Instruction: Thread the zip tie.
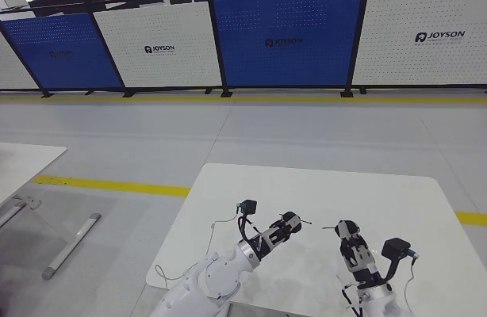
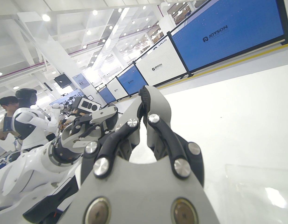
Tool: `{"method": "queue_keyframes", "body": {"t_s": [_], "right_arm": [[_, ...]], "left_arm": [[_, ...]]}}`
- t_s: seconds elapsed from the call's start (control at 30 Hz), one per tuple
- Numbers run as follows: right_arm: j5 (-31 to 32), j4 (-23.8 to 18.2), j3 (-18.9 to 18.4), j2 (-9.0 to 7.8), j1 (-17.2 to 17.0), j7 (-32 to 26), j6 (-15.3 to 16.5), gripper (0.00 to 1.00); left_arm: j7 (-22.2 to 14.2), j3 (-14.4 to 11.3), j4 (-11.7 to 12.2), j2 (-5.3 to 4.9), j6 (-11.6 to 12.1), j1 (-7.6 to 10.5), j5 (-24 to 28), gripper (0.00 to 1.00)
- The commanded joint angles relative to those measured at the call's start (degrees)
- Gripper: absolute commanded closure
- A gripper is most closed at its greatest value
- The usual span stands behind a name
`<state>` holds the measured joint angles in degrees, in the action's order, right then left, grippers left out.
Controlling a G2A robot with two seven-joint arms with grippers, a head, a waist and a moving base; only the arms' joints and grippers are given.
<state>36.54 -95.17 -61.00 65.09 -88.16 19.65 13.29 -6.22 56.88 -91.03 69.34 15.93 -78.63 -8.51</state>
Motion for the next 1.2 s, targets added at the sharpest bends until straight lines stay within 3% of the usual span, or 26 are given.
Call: {"method": "queue_keyframes", "body": {"t_s": [0.0,0.17,0.43,0.7,0.97,1.17], "right_arm": [[-0.1,0.3,0.3,0.23,0.1,0.0,0.4,1.00],[-0.8,0.4,-0.2,0.51,-0.1,0.9,1.4,1.00],[-0.8,0.4,-0.2,0.51,-0.1,0.9,1.4,1.00],[-0.8,0.2,-0.2,0.71,-0.3,0.8,0.9,1.00],[-5.2,0.8,-1.1,1.24,-2.5,2.6,4.5,1.00],[-7.7,1.6,-1.8,1.36,-3.2,0.4,5.9,1.00]], "left_arm": [[0.0,0.0,0.0,0.00,0.0,0.00,0.0,1.00],[0.2,-0.5,1.2,0.13,-1.1,-0.25,-0.7,1.00],[0.1,-1.0,3.9,0.33,-0.5,-0.42,0.2,1.00],[0.1,-1.0,3.9,0.33,-0.5,-0.42,0.2,1.00],[0.1,-1.0,3.9,0.33,-0.5,-0.42,0.2,1.00],[0.1,-1.0,3.9,0.33,-0.5,-0.42,0.2,1.00]]}}
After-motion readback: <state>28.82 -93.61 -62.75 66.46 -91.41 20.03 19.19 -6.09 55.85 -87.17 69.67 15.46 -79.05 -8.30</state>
